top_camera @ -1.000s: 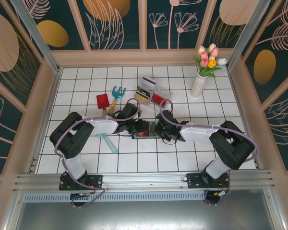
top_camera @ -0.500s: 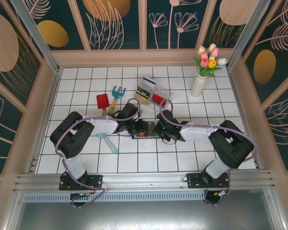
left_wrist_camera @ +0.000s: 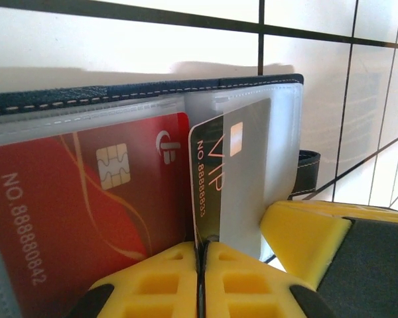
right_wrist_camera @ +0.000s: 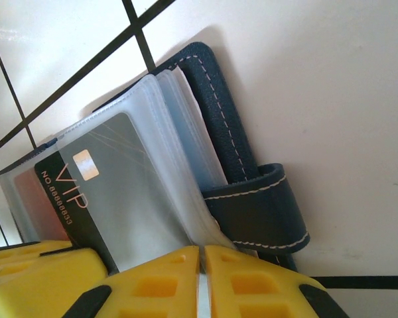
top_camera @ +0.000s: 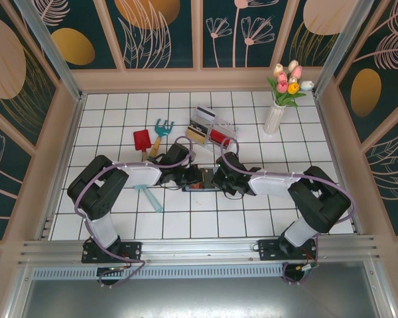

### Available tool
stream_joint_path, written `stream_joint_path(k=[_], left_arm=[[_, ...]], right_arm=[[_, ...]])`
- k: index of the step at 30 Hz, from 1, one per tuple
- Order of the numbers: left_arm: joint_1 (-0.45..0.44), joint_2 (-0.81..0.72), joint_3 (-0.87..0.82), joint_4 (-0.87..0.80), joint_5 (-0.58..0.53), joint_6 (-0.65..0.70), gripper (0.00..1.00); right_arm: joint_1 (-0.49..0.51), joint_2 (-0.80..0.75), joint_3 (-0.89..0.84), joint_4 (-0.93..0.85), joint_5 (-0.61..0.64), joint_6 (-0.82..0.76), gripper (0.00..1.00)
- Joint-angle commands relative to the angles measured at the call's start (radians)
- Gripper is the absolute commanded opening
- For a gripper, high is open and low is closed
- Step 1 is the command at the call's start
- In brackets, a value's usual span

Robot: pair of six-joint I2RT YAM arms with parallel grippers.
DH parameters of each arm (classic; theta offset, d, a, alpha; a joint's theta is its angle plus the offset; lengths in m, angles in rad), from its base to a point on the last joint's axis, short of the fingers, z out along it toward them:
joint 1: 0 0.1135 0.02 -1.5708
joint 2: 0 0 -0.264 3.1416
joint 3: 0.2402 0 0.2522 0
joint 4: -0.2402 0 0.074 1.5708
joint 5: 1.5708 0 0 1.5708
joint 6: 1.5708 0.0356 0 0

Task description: Take the credit cards out of the card holder

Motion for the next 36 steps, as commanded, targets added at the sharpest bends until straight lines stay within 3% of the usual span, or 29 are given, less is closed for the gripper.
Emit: stream_joint_path(k=[1,8,23,26,31,36], left_arm=[[0.013,-0.024,-0.030,-0.008,0.009,0.028,0.07],[0.028,-0.058,-0.033,-0.067,-0.031,0.069,0.00],[0.065,-0.205,-0.002,-0.249,-0.101,0.183,0.00],[0.085,-0.242,0.011,-0.288,-0.122,0.206,0.00],[0.109,-0.313,0.027,-0.268,-0.101,0.201,0.00],[0.133,-0.361,0.056,-0.169,-0.018,0.152,0.00]], right_arm=[[-0.009,0.035,-0.005,-0.074,0.038,0.016,0.13],[-0.007,0.032,0.010,-0.122,0.081,0.027,0.12],[0.000,-0.023,0.064,-0.152,0.097,-0.005,0.13],[-0.002,-0.095,0.068,-0.119,0.096,-0.045,0.18],[-0.035,-0.231,0.047,-0.030,0.073,-0.115,0.35],[-0.117,-0.320,-0.027,0.181,-0.125,-0.165,0.50]])
